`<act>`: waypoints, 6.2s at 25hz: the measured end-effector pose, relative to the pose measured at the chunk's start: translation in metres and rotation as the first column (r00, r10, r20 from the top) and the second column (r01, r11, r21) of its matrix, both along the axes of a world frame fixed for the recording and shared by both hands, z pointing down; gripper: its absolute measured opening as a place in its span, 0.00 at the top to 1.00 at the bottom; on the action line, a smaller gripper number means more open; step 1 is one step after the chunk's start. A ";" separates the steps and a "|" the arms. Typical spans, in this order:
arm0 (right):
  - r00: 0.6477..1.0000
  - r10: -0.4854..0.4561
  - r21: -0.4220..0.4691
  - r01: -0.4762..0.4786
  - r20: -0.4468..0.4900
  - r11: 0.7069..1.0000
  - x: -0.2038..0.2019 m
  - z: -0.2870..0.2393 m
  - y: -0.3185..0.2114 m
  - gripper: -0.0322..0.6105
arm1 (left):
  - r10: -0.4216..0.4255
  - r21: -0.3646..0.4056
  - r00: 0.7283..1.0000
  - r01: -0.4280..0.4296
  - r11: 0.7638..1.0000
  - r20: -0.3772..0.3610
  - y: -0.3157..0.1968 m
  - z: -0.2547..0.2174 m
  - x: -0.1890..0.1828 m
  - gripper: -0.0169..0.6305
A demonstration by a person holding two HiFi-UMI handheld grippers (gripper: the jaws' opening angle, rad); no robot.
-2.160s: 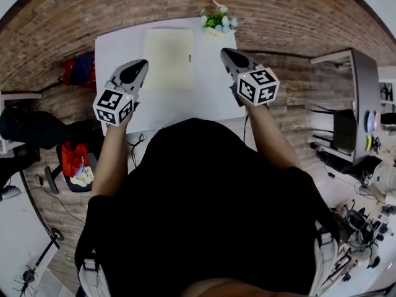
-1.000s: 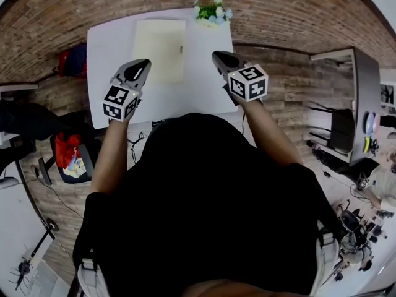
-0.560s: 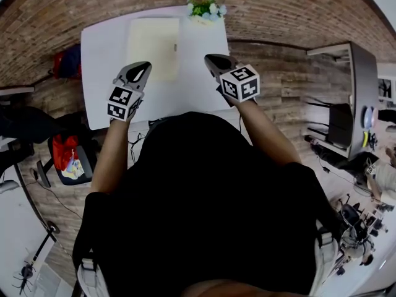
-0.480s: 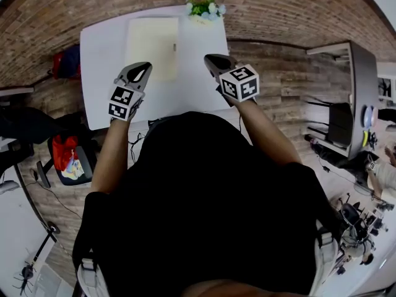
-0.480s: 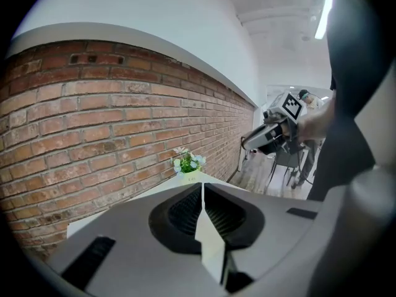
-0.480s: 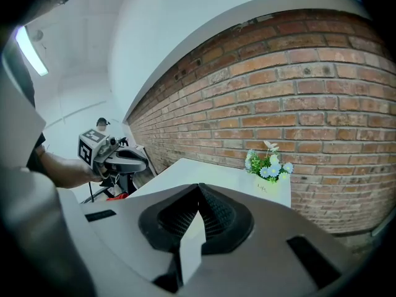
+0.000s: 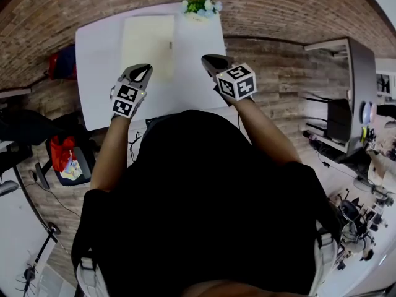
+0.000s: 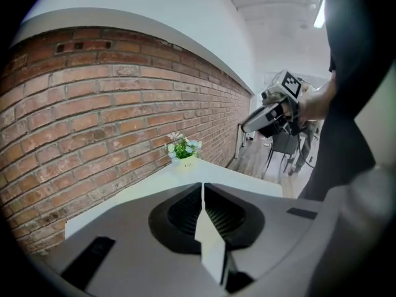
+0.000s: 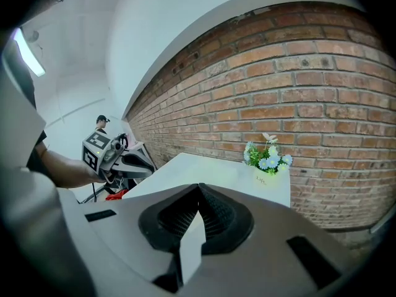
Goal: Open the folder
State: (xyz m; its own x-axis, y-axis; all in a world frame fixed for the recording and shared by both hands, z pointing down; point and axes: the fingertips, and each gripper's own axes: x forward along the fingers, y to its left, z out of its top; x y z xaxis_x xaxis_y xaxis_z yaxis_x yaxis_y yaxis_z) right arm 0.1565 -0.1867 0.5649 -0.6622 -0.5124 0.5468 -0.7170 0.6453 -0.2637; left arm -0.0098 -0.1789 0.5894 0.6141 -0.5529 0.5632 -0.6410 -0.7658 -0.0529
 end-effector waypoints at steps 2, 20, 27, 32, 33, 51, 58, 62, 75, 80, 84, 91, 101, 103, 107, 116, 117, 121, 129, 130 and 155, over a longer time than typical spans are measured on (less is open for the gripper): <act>1.000 0.001 -0.008 -0.001 -0.002 1.000 0.001 0.003 0.000 0.91 | 0.011 -0.004 1.000 -0.011 1.000 0.025 0.001 0.008 0.001 0.94; 0.999 0.009 -0.055 -0.011 -0.036 0.998 0.018 0.022 -0.001 0.91 | 0.165 -0.080 0.965 -0.152 0.985 0.204 0.007 0.078 0.029 0.87; 0.999 0.025 -0.078 -0.027 -0.027 0.997 0.025 0.026 -0.004 0.91 | 0.224 -0.136 0.947 -0.196 0.971 0.230 0.022 0.106 0.042 0.82; 0.999 0.029 -0.087 -0.031 -0.032 0.996 0.030 0.028 -0.004 0.91 | 0.245 -0.153 0.929 -0.209 0.966 0.278 0.029 0.122 0.044 0.78; 0.999 0.028 -0.090 -0.031 -0.035 0.995 0.031 0.029 -0.004 0.91 | 0.255 -0.153 0.921 -0.218 0.964 0.294 0.030 0.125 0.045 0.77; 0.998 0.034 -0.122 -0.040 -0.048 0.992 0.046 0.042 0.005 0.91 | 0.345 -0.140 0.811 -0.318 0.938 0.473 0.037 0.178 0.056 0.77; 0.998 0.039 -0.139 -0.046 -0.050 0.989 0.052 0.047 0.008 0.91 | 0.343 -0.127 0.780 -0.327 0.937 0.523 0.033 0.191 0.056 0.77; 0.998 0.042 -0.147 -0.048 -0.048 0.988 0.054 0.049 0.009 0.91 | 0.350 -0.103 0.743 -0.358 0.928 0.571 0.034 0.194 0.056 0.76; 0.998 0.052 -0.169 -0.056 -0.030 0.984 0.059 0.052 0.012 0.91 | 0.257 0.039 0.714 -0.370 0.928 0.652 0.027 0.198 0.060 0.69; 0.998 0.056 -0.174 -0.061 -0.029 0.983 0.063 0.053 0.013 0.91 | 0.254 0.032 0.705 -0.366 0.930 0.662 0.023 0.200 0.059 0.68; 0.998 0.056 -0.179 -0.061 -0.031 0.982 0.065 0.054 0.015 0.91 | 0.267 0.027 0.715 -0.371 0.928 0.646 0.021 0.200 0.058 0.74; 0.998 0.048 -0.184 -0.053 -0.033 0.981 0.066 0.055 0.018 0.91 | 0.282 -0.016 0.753 -0.340 0.940 0.595 0.024 0.187 0.061 0.78; 0.999 0.037 -0.187 -0.041 -0.024 0.981 0.060 0.055 0.024 0.91 | 0.269 -0.012 0.824 -0.304 0.953 0.499 0.026 0.174 0.064 0.88; 0.999 0.035 -0.188 -0.039 -0.024 0.981 0.058 0.056 0.025 0.91 | 0.258 -0.012 0.840 -0.288 0.958 0.477 0.025 0.172 0.063 0.89; 0.999 0.033 -0.186 -0.037 -0.021 0.982 0.058 0.055 0.028 0.91 | 0.220 -0.017 0.891 -0.233 0.972 0.396 0.022 0.164 0.061 0.91; 1.000 0.019 -0.188 -0.021 -0.014 0.982 0.050 0.057 0.031 0.91 | 0.128 -0.044 0.966 -0.122 0.992 0.223 0.013 0.145 0.055 0.93; 1.000 0.017 -0.189 -0.019 -0.012 0.982 0.049 0.057 0.031 0.91 | 0.111 -0.049 0.975 -0.103 0.993 0.193 0.011 0.143 0.054 0.93; 1.000 0.009 -0.187 -0.010 -0.005 0.982 0.044 0.057 0.030 0.91 | 0.025 -0.079 0.997 -0.020 0.997 0.071 0.006 0.131 0.048 0.93; 1.000 -0.010 -0.185 0.009 -0.003 0.983 0.035 0.055 0.033 0.91 | -0.077 -0.120 0.995 0.068 0.990 -0.066 0.002 0.119 0.036 0.93; 1.000 -0.011 -0.186 0.010 -0.004 0.983 0.035 0.054 0.034 0.91 | -0.095 -0.130 0.991 0.083 0.988 -0.090 0.001 0.117 0.034 0.93; 0.998 -0.055 -0.197 0.055 0.005 0.979 0.020 0.062 0.044 0.91 | -0.266 -0.182 0.890 0.211 0.960 -0.371 0.002 0.060 0.015 0.93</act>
State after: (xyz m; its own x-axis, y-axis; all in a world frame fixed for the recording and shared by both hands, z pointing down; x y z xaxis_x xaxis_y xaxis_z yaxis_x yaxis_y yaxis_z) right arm 0.1763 -0.1425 0.6271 -0.6863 -0.3572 0.6336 -0.6818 0.6193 -0.3894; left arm 0.0050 -0.1773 0.6496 0.6580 -0.6467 0.3857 -0.7530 -0.5696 0.3295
